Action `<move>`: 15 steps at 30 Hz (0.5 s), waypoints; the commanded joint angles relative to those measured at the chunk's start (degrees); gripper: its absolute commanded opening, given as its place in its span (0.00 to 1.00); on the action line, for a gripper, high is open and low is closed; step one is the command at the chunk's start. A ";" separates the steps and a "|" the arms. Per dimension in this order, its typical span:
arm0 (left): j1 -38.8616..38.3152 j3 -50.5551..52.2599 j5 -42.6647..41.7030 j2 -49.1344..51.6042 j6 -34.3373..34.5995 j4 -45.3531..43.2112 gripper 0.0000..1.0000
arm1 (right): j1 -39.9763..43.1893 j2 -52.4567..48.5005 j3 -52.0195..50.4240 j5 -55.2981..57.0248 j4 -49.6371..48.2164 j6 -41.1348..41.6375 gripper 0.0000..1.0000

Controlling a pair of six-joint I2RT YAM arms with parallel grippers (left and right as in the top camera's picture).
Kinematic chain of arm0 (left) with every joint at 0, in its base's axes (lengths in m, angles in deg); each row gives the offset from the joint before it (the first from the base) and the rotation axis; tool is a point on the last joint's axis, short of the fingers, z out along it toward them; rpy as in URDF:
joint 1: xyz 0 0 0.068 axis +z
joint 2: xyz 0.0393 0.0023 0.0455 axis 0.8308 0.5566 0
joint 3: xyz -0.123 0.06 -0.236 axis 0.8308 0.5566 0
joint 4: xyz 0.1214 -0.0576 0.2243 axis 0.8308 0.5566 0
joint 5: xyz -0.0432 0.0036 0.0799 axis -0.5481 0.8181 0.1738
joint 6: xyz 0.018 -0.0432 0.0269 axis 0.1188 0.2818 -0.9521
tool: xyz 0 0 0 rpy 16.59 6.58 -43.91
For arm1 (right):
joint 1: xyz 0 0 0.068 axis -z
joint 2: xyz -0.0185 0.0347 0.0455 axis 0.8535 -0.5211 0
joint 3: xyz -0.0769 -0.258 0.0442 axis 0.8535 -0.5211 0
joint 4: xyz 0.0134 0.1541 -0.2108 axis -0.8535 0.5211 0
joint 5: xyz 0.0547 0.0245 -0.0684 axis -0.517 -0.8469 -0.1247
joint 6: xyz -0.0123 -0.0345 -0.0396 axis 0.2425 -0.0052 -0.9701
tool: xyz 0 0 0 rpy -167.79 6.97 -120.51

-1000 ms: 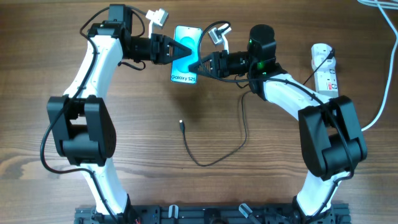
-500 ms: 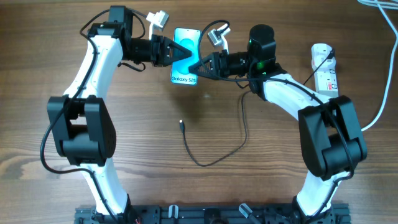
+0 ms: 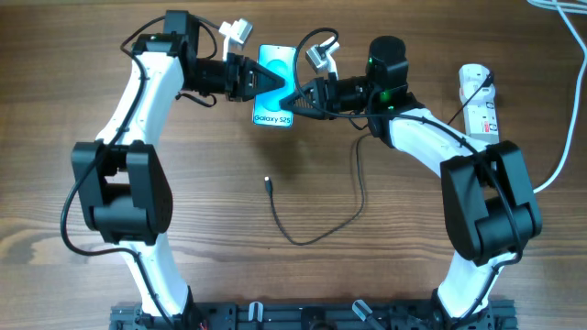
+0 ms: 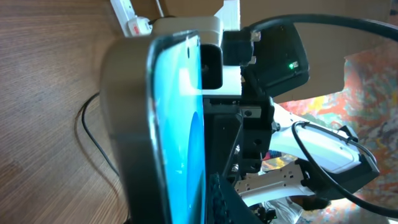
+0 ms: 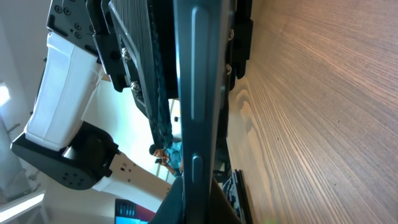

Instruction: Plug charger to phone and switch on socket

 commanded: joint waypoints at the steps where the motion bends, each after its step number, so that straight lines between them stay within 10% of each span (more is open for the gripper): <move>1: -2.91 -0.55 -2.23 -2.58 -0.96 0.33 0.20 | -0.20 -0.87 0.26 2.51 0.50 2.56 0.04; 8: -2.97 -0.55 -2.23 -2.58 -0.98 0.50 0.09 | 0.00 -0.87 0.26 0.96 0.50 2.49 0.04; 15: -1.53 -0.55 -2.25 -2.58 -0.96 0.48 0.18 | 1.36 -0.87 0.26 -0.26 0.59 2.08 0.04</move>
